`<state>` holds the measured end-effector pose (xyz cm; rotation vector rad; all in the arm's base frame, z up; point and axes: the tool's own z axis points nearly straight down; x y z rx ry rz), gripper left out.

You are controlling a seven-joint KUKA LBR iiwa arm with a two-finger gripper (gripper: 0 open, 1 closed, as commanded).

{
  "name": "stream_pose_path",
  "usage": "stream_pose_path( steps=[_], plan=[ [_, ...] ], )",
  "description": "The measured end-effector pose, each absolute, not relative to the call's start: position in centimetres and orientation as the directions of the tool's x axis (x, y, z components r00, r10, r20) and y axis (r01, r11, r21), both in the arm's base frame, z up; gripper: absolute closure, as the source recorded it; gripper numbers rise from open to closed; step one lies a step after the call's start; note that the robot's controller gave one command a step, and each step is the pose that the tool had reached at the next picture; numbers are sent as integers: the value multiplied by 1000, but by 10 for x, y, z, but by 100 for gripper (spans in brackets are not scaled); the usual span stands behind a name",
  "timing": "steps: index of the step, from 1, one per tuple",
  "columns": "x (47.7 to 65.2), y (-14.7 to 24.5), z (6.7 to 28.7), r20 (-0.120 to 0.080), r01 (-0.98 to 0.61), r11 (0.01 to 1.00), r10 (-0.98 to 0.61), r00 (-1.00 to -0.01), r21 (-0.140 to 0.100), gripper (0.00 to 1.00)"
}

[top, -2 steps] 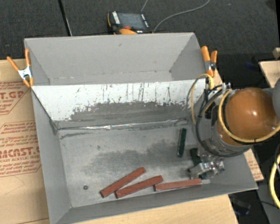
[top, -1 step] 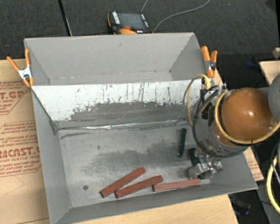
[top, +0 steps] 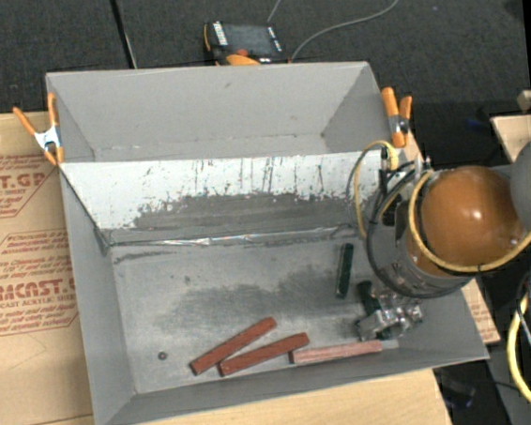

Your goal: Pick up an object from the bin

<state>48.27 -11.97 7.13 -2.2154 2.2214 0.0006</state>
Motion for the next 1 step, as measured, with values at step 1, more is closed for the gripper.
stream_pose_path(
  steps=[1],
  plan=[
    [486, -106, 70, -1, -997, 72, -997, -72, 1, 100]
  ],
)
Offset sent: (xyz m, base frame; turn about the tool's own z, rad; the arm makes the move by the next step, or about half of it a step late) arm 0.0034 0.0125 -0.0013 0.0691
